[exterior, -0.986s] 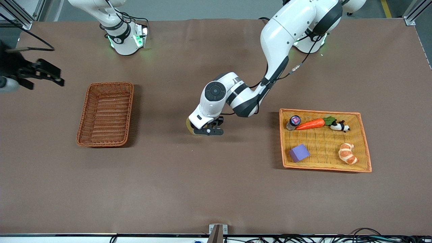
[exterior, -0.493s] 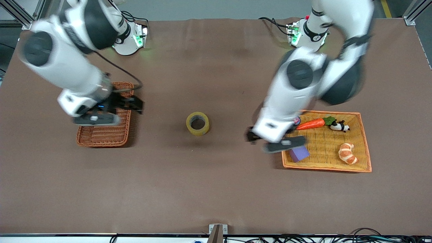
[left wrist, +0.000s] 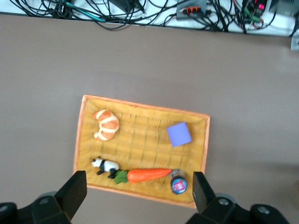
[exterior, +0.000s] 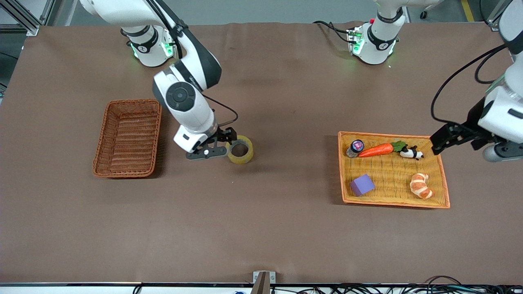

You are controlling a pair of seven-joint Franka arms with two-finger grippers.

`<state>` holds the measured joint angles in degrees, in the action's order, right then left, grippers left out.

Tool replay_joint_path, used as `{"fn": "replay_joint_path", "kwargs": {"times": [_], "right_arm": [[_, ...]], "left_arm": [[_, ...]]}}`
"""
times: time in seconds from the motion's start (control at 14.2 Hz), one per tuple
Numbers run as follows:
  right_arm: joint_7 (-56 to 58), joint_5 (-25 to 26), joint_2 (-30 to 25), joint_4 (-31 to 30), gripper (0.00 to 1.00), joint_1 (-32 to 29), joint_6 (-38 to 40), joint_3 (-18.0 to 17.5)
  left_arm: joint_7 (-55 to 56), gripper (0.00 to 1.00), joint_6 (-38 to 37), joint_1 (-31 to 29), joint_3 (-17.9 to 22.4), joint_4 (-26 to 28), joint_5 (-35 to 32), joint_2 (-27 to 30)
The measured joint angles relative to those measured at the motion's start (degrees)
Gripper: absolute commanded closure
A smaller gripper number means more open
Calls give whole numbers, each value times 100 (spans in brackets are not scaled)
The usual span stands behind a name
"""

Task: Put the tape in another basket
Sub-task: 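Grasp the tape rim with the right gripper while the left gripper withdraws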

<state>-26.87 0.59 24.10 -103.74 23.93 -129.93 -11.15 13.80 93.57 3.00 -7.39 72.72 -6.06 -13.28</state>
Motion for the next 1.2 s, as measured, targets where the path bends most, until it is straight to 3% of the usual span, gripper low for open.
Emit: {"fn": "replay_joint_path", "kwargs": {"times": [0.21,0.85,0.92,1.06,1.2], "right_arm": [[0,56,245,-464,0,113,-680,0],[-194,547,932,-535,4,341,-1339,2],[-326,588,1023,-538,13,355,-1499,2],[-609,838,1140,-539,56,406,-1654,5],[-740,990,1136,-523,88,433,-1664,5]], "left_arm": [[-52,0,-309,5,-20,25,0,88],[-603,0,-628,-326,-12,137,242,367],[-764,0,-648,-250,81,231,246,459],[-873,0,-654,-109,285,442,263,612],[-918,0,-648,-74,342,652,278,734]]}}
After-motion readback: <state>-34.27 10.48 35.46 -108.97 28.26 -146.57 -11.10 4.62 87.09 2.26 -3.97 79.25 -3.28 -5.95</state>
